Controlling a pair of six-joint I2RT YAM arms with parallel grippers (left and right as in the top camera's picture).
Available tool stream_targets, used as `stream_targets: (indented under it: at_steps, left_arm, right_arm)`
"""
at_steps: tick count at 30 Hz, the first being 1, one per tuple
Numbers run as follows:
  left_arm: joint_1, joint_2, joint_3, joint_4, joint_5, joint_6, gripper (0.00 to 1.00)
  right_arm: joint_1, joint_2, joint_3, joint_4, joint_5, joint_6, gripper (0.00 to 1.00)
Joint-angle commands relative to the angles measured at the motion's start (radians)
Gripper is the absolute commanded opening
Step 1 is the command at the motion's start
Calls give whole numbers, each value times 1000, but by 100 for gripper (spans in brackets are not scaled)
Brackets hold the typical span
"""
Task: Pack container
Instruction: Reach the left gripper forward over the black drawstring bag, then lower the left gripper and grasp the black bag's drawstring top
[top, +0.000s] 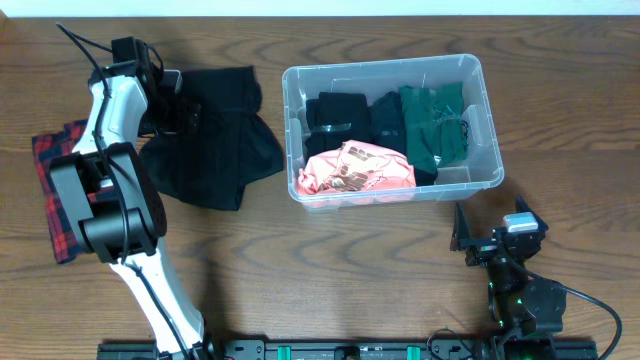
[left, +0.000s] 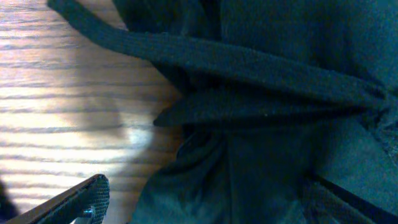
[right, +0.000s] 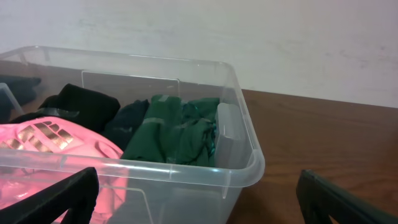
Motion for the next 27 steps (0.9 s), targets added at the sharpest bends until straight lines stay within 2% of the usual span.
stream_targets:
  at_steps: [1, 6, 11, 20, 27]
  left_arm:
    - [5, 95, -10, 2, -20, 11, 99]
    - [5, 126, -21, -13, -20, 42, 97]
    - [4, 126, -50, -16, -20, 52, 88]
    - [5, 127, -108, -8, -20, 52, 88]
    - [4, 127, -158, 20, -20, 52, 81]
  right_arm:
    - [-6, -4, -2, -4, 6, -13, 99]
    - [-6, -4, -2, -4, 6, -13, 99]
    - [-6, -4, -2, -4, 6, -12, 99]
    - [-6, -4, -2, -4, 6, -13, 99]
    - [-6, -4, -2, -4, 6, -13, 99]
